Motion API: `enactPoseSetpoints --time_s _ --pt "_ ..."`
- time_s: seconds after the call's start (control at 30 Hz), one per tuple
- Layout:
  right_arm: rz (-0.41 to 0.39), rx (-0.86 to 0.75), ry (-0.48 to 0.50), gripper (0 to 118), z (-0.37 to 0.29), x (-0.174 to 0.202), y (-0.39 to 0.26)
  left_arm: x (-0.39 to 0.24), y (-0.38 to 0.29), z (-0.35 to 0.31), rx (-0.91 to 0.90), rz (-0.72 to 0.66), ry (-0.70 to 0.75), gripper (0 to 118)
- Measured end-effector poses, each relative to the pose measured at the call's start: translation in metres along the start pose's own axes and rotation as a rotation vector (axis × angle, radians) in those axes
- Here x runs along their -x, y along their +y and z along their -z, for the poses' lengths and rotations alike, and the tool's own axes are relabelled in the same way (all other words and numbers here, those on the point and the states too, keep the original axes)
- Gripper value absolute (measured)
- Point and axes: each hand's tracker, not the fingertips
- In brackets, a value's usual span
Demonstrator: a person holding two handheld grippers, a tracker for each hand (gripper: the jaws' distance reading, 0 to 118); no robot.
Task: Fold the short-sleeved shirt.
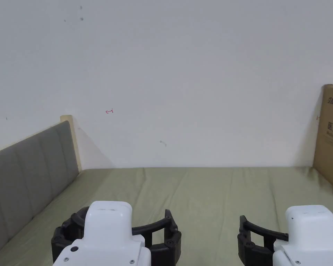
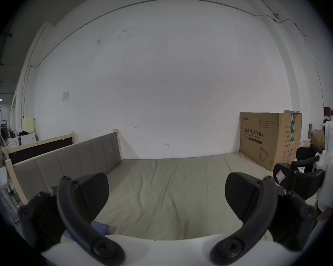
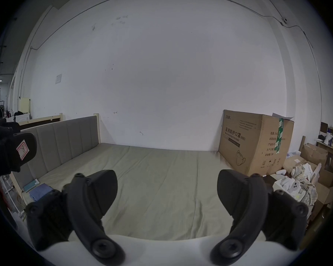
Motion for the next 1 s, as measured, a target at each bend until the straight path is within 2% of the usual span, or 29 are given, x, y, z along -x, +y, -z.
enactPoseSetpoints --time_s 0.1,0.37,0.43,0.6,0.7,1.0 --pt "-0.002 -0.009 -0.015 115 0.000 0.000 0.001 0.002 0.005 0.000 0.028 0.009 -0.013 118" --pt "0.001 -0.011 -0.022 116 0.005 -0.003 0.006 -0.001 0.013 0.008 0.074 0.018 -0.016 115" --pt "-0.003 -0.005 -0.027 116 0.006 -0.004 0.006 0.000 0.018 0.011 0.150 0.009 0.035 115" --pt "0.038 0.012 -0.009 116 0.011 -0.006 0.006 0.001 0.017 0.015 0.158 -0.022 0.050 115" --pt "0.013 0.014 -0.021 116 0.012 -0.005 0.004 -0.002 0.016 0.016 0.153 0.006 0.082 115" --pt "-0.017 0.017 -0.038 116 0.013 -0.001 0.002 -0.002 0.023 0.013 0.138 -0.011 0.014 115"
